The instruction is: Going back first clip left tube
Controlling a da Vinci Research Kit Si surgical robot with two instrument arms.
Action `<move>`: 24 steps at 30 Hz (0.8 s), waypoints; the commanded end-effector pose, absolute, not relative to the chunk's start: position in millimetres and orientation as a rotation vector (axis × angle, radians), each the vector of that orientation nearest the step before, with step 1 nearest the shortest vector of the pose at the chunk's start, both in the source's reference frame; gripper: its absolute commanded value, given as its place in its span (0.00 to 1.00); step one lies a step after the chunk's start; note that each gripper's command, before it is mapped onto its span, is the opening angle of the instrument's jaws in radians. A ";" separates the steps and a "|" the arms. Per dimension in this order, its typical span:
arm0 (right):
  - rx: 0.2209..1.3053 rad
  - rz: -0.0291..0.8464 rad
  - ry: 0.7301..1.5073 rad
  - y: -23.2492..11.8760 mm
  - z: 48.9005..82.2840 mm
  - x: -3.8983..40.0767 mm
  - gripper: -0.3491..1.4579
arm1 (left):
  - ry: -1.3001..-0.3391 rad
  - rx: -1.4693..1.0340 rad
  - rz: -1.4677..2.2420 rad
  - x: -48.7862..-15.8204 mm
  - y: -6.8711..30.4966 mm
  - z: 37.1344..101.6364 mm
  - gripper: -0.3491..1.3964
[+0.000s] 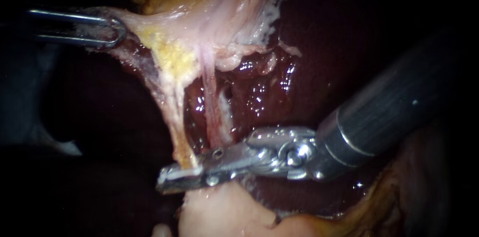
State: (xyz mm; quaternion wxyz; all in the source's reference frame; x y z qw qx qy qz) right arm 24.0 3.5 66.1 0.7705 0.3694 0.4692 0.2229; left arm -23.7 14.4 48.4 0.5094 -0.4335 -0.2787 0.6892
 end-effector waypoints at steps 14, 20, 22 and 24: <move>0.666 0.438 1.116 3.6 67.4 25.2 0.47 | -0.672 -1.045 1.661 -23.6 14.3 48.5 0.00; 0.542 0.347 1.150 4.9 68.1 23.2 0.47 | -0.673 -1.045 1.661 -23.5 14.3 48.5 0.00; 0.520 0.320 1.157 5.0 68.0 22.5 0.47 | -0.673 -1.045 1.661 -23.5 14.3 48.5 0.00; 0.500 0.283 1.167 5.1 67.8 21.5 0.47 | -0.673 -1.045 1.661 -23.5 14.3 48.5 0.00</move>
